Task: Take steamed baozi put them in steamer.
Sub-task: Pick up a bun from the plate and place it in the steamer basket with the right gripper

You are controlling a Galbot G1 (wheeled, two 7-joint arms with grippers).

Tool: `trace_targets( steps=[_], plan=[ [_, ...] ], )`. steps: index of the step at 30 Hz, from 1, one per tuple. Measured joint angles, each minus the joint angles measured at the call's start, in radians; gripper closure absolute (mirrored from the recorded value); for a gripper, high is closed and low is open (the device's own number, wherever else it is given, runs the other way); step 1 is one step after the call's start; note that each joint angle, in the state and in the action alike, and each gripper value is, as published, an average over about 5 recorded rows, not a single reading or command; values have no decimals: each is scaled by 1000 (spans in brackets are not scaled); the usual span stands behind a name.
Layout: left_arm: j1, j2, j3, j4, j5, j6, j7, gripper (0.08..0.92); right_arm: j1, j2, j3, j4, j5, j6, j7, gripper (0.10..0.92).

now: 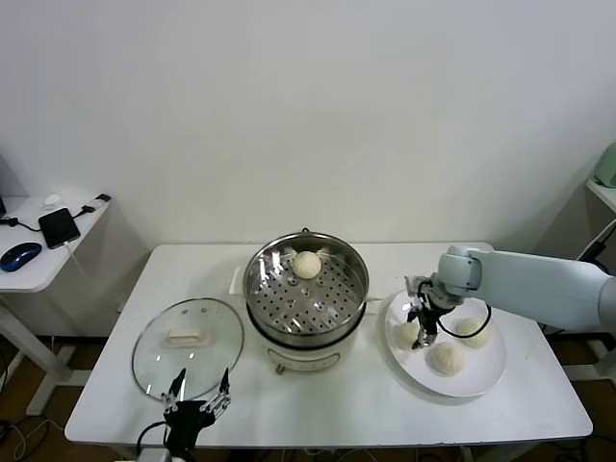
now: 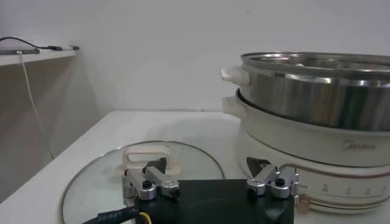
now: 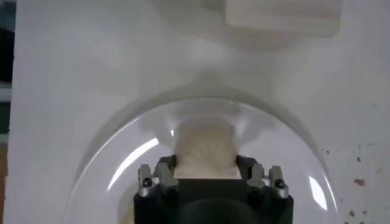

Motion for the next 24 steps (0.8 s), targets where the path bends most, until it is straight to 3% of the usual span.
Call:
trace_targets(
  steps=[10,24],
  plan=[
    [10,-1,3,-20,0,4,-1,177,282,29,-114,-32,74,67,-151,389],
    [1,11,2,-53,-8,24,1,177,589,250,-130,27,406,-2,-181,385]
  ],
)
